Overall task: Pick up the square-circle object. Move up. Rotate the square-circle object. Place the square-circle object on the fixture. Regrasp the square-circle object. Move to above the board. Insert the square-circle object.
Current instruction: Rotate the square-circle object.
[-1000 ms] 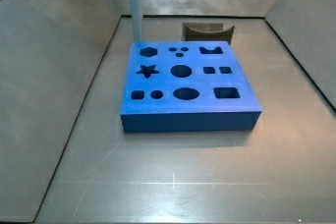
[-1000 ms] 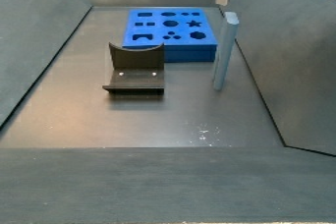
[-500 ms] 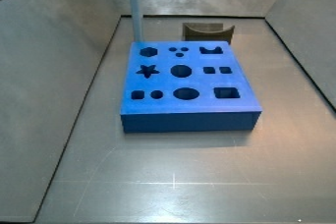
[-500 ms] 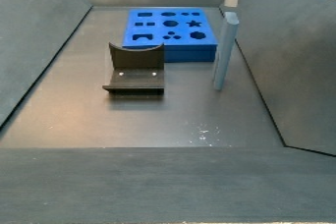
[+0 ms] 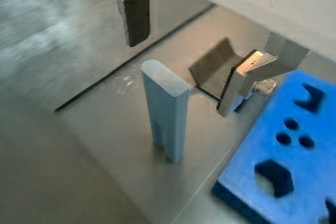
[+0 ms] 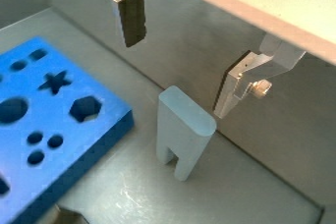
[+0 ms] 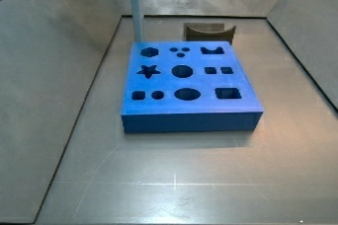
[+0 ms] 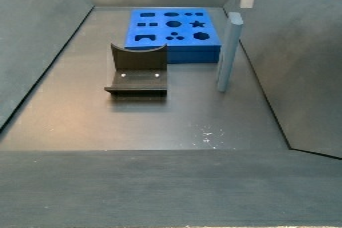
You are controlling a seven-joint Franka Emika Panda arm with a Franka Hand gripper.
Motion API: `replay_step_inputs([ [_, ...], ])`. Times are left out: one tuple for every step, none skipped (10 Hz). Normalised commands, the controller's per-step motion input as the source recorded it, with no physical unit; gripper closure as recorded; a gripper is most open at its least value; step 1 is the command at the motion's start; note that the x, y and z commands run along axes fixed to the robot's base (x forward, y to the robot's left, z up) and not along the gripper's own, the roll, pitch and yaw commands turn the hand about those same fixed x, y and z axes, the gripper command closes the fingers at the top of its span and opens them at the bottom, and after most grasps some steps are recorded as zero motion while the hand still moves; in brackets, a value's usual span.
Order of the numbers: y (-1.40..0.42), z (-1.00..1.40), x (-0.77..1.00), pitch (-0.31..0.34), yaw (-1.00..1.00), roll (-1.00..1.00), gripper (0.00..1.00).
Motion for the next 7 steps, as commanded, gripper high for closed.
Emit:
replay_step_inputs([
  [0.0,-0.02,0.04,0.009,1.0,-0.02,0.0],
  [0.0,-0.02,0.04,0.009,1.0,-0.02,0.0],
  [0.0,-0.02,0.04,0.009,1.0,-0.02,0.0],
  [0.0,-0.02,0.04,0.01,1.0,-0.03,0.0],
  [0.0,-0.02,0.04,0.01,1.0,-0.03,0.0],
  [0.0,-0.02,0.04,0.011,1.0,-0.03,0.0],
  [0.0,-0.02,0.04,0.011,1.0,-0.03,0.0],
])
